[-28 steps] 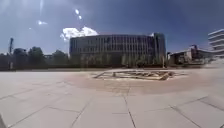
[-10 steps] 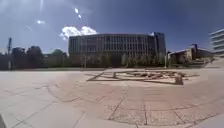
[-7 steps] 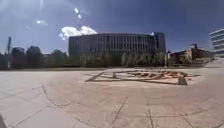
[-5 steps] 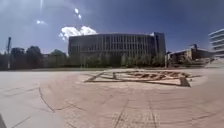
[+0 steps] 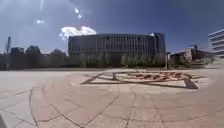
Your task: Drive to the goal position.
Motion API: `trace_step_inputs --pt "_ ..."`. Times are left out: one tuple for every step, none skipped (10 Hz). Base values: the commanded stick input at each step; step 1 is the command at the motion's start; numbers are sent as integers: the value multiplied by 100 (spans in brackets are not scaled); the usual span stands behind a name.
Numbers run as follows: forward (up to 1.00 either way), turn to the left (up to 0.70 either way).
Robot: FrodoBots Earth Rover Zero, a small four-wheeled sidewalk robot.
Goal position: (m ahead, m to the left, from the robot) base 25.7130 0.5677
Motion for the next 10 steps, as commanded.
trace_step_inputs --pt "70 1" --pt "70 1" --pt "70 1" --pt "70 1" --pt "70 1" --pt "70 1" --pt "70 1" --pt "70 1" --pt "70 1" --pt "70 1"
